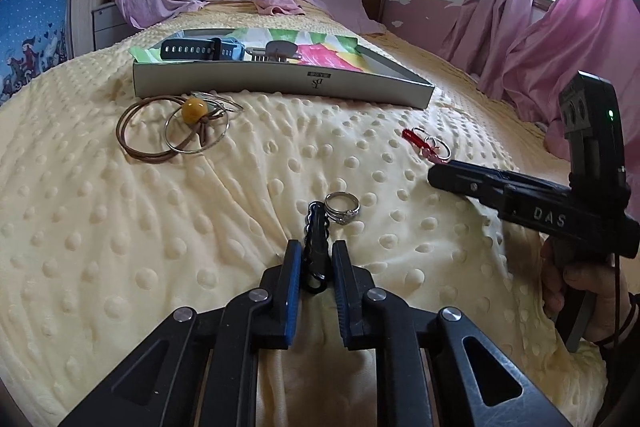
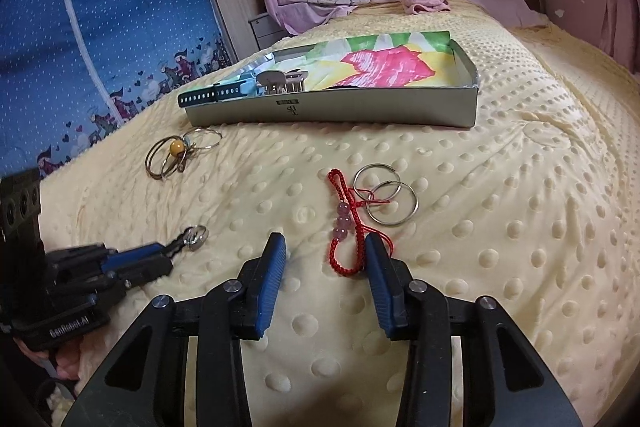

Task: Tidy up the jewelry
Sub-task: 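Grasp the black keychain with the left tool while the right tool grasps the red string bracelet, then carry the keychain and bracelet into the tray and open both tools, then grasp the small silver ring with the left tool while the right tool grasps the double silver rings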

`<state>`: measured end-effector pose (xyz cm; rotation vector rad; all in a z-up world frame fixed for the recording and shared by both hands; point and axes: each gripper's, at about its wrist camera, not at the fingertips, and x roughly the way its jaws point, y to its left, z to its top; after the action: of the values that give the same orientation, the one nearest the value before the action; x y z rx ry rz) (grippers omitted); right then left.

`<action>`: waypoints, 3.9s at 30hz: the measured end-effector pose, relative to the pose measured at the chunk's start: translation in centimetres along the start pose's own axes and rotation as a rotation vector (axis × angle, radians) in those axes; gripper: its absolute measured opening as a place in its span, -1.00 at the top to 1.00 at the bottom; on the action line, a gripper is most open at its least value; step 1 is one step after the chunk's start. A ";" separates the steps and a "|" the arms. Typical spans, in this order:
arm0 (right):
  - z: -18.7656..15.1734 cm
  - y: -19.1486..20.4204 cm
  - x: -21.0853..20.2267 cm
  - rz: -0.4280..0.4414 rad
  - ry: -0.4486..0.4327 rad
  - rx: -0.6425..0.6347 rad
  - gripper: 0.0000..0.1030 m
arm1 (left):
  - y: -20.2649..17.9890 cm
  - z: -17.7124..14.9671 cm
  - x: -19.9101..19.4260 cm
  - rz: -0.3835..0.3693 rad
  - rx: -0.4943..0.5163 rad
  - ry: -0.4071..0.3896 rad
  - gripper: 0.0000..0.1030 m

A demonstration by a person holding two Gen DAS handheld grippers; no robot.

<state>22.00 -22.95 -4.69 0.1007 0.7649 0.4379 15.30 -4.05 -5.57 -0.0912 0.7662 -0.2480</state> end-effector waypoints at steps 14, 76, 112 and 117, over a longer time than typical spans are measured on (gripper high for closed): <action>-0.4 1.6 -0.3 0.034 -0.014 -0.055 0.86 | -0.5 0.4 -1.6 -0.070 -0.023 -0.056 0.72; 11.6 -6.7 6.6 -0.054 -0.038 -0.022 0.64 | -1.3 17.5 13.3 -0.049 -0.117 0.028 0.55; 4.6 -0.2 -10.1 -0.125 -0.414 -0.111 -0.75 | 0.5 8.3 -4.0 0.169 -0.125 -0.356 -0.98; 3.3 0.8 -11.0 -0.125 -0.402 -0.140 -0.75 | 1.0 6.0 -5.2 0.200 -0.133 -0.360 -0.98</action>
<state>16.93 -26.58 5.00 0.0085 0.3420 0.3361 16.02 -1.83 2.09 -0.1787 0.4287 0.0115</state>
